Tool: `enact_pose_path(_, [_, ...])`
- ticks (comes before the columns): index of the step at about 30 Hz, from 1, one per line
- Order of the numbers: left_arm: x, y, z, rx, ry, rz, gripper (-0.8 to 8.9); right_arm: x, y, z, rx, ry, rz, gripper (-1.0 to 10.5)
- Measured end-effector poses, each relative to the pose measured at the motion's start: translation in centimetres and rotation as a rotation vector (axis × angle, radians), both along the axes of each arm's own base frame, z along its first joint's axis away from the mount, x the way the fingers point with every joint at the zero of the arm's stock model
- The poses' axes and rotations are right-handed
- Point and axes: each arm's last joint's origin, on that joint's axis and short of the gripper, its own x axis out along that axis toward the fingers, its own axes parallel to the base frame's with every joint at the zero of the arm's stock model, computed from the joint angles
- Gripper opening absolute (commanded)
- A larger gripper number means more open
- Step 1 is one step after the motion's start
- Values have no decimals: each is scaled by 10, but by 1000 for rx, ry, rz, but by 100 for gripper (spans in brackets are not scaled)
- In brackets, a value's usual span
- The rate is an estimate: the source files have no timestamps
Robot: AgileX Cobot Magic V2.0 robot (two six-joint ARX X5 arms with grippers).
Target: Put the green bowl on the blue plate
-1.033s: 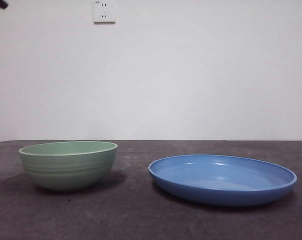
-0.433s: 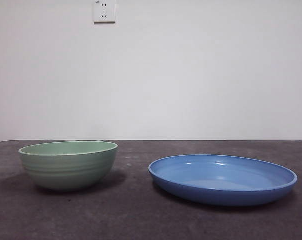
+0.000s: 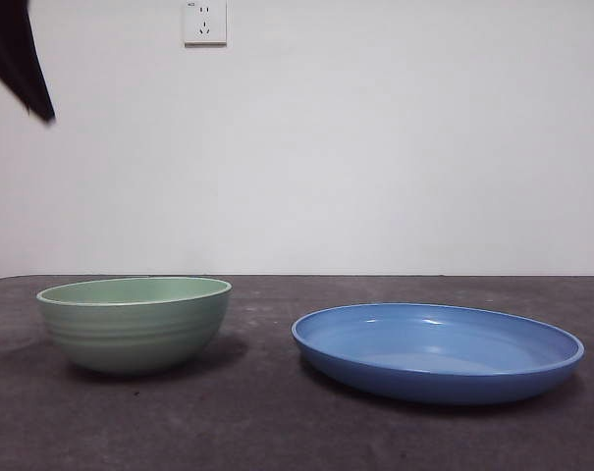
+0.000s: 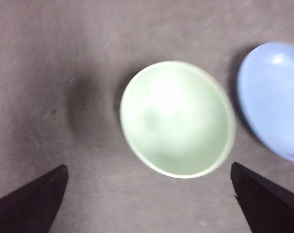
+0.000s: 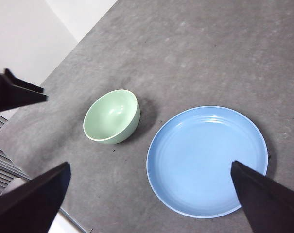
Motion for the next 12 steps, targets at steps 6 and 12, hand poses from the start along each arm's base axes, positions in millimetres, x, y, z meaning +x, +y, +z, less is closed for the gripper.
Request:
enact_pose_path(6, [34,-8,-31,38,114,-6,558,0,0,0,0,0,0,536])
enact_pose_path(12, [61,-13,-59,54,175,-12,557,0,0,0,0,0,0,536])
